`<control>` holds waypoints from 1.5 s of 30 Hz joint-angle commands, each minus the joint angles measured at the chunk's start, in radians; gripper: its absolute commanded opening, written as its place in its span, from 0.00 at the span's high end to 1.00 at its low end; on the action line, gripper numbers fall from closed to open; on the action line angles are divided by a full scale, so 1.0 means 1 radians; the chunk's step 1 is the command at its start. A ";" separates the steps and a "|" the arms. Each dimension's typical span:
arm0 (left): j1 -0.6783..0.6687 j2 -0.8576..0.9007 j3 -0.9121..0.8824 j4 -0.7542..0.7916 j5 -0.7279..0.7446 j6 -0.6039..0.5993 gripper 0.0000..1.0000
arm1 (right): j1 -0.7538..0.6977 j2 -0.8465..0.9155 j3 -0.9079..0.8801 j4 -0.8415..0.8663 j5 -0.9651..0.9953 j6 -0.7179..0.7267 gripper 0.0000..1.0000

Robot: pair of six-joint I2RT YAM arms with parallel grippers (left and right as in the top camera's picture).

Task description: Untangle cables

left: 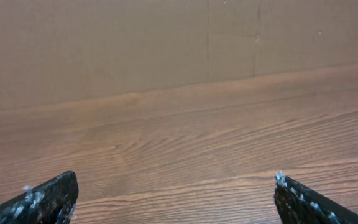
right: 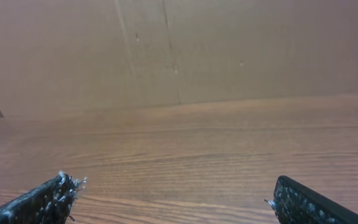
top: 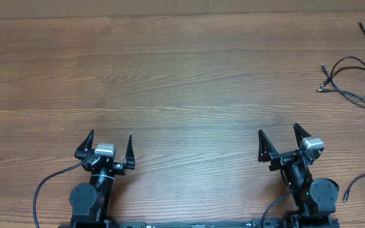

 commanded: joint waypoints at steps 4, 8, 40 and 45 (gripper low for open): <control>0.005 -0.010 -0.004 -0.003 -0.010 0.002 0.00 | 0.013 -0.019 -0.010 -0.004 0.018 -0.097 0.00; 0.005 -0.010 -0.004 -0.003 -0.010 0.002 0.00 | 0.034 -0.019 -0.010 -0.005 0.018 -0.210 0.00; 0.005 -0.010 -0.004 -0.003 -0.010 0.002 0.01 | 0.034 -0.019 -0.010 -0.002 0.018 -0.202 0.00; 0.005 -0.010 -0.004 -0.003 -0.010 0.002 0.00 | 0.034 -0.019 -0.010 -0.002 0.018 -0.202 0.00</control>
